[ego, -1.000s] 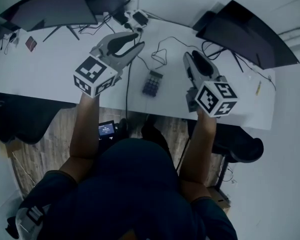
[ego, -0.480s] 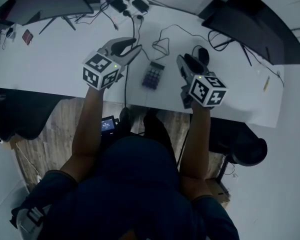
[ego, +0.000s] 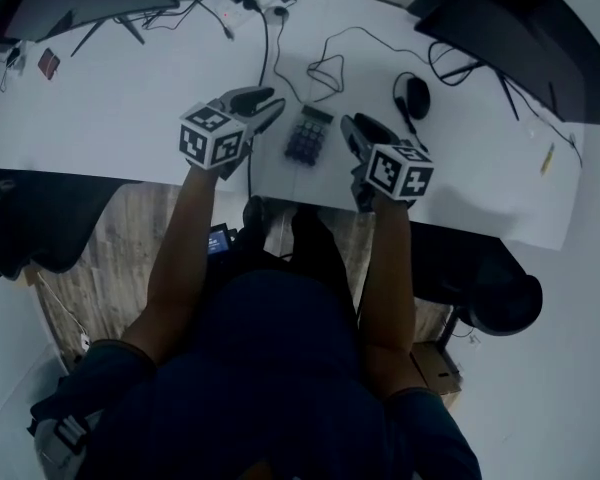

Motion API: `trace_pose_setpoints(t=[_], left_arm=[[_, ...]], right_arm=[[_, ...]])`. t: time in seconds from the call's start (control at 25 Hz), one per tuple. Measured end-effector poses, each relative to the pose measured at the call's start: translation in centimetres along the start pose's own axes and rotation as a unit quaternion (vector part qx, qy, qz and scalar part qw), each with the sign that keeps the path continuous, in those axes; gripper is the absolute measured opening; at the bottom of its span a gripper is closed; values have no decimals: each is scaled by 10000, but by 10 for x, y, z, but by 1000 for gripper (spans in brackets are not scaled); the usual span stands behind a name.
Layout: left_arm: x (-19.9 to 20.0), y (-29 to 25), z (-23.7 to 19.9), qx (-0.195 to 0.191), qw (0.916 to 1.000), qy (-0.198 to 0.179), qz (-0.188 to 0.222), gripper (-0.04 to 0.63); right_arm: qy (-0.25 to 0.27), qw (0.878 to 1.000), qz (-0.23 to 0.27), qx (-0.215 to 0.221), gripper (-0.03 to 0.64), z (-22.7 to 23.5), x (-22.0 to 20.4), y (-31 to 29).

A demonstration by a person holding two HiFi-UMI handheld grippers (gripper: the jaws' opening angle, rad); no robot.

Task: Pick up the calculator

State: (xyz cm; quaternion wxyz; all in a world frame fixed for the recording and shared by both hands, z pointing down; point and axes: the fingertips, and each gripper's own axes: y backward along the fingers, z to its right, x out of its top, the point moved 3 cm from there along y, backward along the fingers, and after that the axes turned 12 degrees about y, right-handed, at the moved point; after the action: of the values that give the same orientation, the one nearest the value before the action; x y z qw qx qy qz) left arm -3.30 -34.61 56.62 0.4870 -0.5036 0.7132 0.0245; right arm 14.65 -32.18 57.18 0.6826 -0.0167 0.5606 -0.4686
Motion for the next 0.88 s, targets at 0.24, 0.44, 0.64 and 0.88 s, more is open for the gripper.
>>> trace_pose_setpoints(t=[0.24, 0.44, 0.64, 0.88], left_arm=[[-40, -23, -17, 54, 9985, 353, -418, 137], [-66, -37, -26, 38, 9957, 644, -668, 141], [-87, -46, -32, 13, 9923, 897, -856, 141], [-101, -53, -35, -27, 9893, 1017, -1041, 143]], right_arm=[[-336, 9986, -379, 170, 104, 8, -41, -24], [-571, 9956, -685, 280, 114, 10, -70, -40], [-744, 9930, -841, 373, 126, 13, -88, -49], [-934, 9897, -959, 506, 138, 13, -101, -61]])
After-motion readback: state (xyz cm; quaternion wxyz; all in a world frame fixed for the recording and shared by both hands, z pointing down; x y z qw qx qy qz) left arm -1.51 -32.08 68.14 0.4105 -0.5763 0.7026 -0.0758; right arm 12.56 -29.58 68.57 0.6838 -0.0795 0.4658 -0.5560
